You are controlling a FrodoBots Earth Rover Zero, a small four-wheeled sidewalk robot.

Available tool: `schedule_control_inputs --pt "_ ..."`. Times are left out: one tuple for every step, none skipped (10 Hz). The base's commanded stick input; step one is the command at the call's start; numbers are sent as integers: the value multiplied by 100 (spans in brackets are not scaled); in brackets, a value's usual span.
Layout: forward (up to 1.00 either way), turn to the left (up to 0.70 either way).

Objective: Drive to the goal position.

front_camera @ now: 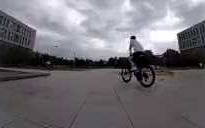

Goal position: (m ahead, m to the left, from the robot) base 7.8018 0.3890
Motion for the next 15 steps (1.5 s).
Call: schedule_control_inputs --pt "70 0" --pt "70 0" --pt "70 0" --pt "70 0" --pt "70 0" --pt "70 -15" --pt "70 -32" --pt "70 -19" --pt "70 -5" --pt "70 0" --pt "70 0" --pt "70 0" --pt "70 0" --pt "70 0" --pt "70 0"
